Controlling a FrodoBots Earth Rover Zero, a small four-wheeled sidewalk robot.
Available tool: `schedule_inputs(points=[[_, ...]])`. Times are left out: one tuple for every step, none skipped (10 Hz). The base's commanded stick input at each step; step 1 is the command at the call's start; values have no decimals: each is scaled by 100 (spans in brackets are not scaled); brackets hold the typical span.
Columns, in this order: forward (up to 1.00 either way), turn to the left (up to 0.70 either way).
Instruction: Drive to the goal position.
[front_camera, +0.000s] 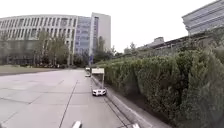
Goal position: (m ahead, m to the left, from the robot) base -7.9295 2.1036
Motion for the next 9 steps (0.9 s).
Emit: schedule_inputs(points=[[3,0],[3,0],[0,0],[4,0],[4,0],[1,0],[3,0],[0,0],[0,0]])
